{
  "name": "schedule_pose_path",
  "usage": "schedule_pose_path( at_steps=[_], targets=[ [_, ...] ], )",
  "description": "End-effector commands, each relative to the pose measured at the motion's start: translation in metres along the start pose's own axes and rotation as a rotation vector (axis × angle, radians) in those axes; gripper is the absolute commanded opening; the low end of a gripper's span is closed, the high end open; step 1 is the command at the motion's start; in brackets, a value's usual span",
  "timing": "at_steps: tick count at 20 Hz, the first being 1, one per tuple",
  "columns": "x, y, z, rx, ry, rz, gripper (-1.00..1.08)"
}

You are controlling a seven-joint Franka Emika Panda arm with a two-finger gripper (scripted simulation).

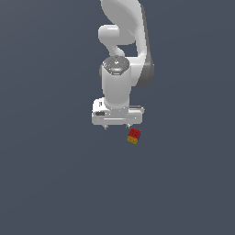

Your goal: Pick up the object and move it to a goal position.

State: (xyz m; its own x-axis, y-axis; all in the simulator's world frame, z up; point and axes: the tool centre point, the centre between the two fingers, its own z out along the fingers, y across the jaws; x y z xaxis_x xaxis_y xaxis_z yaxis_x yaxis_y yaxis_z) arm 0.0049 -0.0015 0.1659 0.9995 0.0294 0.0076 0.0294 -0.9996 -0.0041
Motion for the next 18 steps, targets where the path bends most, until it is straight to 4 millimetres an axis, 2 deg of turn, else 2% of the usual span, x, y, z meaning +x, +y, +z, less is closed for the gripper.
schedule_pose_path(
  at_steps=[1,10,18],
  targets=[
    [0.000,0.000,0.000,0.000,0.000,0.000,1.00],
    [0.004,0.017,0.006,-0.024,-0.001,0.023,1.00],
    [0.004,0.015,0.008,-0.024,-0.001,0.003,1.00]
  ],
)
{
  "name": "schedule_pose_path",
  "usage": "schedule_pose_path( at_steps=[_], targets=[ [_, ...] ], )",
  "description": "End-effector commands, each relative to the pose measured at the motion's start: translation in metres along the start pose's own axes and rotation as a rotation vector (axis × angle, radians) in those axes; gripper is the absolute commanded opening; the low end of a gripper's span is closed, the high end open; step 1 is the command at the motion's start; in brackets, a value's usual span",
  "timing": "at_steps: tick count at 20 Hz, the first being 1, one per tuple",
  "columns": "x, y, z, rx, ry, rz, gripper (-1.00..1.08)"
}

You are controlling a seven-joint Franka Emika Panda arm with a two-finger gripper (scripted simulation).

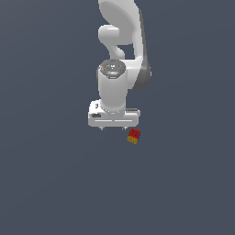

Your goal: Pick up the object and move it to a goal position.

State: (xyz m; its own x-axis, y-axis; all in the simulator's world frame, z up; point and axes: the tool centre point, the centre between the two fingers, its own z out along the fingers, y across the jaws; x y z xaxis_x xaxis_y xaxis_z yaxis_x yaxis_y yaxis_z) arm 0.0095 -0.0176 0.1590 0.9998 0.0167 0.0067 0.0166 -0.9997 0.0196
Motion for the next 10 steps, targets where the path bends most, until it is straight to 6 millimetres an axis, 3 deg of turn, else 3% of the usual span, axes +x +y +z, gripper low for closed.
schedule_pose_path(
  at_steps=[1,10],
  targets=[
    [0.000,-0.002,0.002,0.000,-0.001,-0.020,1.00],
    [-0.004,-0.018,0.014,-0.002,-0.003,-0.185,1.00]
  ],
)
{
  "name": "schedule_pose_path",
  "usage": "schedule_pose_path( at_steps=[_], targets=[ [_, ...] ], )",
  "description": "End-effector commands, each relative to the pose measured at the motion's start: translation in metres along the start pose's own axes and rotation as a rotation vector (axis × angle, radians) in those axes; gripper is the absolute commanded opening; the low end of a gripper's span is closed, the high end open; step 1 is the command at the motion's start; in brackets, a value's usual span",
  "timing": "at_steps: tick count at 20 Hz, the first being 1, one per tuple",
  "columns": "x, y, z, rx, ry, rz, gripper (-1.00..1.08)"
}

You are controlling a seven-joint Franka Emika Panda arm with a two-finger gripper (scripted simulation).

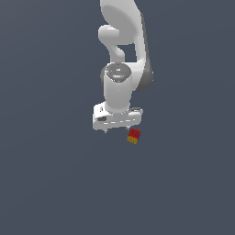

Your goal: Pick up the object and move it to a goal position.

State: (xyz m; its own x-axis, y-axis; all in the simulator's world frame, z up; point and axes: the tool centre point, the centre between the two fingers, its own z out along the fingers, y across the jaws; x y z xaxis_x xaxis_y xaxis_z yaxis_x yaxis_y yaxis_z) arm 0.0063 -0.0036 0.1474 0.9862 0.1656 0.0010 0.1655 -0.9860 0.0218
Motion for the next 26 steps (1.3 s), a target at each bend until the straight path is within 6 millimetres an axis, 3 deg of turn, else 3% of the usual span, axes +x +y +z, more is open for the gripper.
schedule_pose_path(
  at_steps=[1,26],
  targets=[
    [-0.001,-0.006,0.005,0.000,-0.001,-0.062,1.00],
    [-0.013,-0.088,0.056,0.016,0.005,-0.848,1.00]
  ],
)
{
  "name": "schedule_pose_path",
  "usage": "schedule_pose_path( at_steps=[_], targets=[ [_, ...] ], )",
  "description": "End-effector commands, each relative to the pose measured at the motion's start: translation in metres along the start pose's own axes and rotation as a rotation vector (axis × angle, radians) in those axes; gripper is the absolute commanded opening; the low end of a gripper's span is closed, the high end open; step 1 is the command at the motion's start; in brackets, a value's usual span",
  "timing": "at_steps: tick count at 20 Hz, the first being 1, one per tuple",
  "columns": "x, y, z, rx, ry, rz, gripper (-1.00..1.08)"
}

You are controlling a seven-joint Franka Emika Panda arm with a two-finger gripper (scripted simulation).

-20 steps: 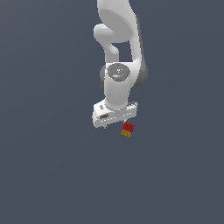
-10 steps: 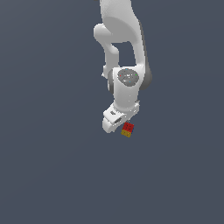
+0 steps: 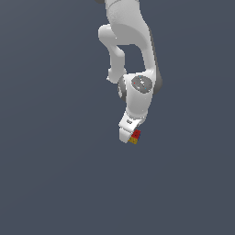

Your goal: Pick up the object and move it to a goal position.

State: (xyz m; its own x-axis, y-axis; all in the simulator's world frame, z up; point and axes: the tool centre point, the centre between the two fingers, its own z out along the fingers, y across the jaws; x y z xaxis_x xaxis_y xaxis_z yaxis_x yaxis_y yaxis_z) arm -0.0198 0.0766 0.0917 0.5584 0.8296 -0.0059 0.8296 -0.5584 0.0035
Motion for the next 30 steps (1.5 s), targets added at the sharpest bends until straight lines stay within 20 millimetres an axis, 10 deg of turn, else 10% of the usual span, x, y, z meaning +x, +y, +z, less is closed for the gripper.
schedule_pose_path(
  at_steps=[1,29,30],
  targets=[
    [0.003,-0.005,0.003,0.001,0.002,-0.054,1.00],
    [0.009,-0.014,0.058,0.003,0.006,-0.143,1.00],
    [0.009,-0.014,0.058,0.003,0.006,-0.143,-1.00]
  ],
)
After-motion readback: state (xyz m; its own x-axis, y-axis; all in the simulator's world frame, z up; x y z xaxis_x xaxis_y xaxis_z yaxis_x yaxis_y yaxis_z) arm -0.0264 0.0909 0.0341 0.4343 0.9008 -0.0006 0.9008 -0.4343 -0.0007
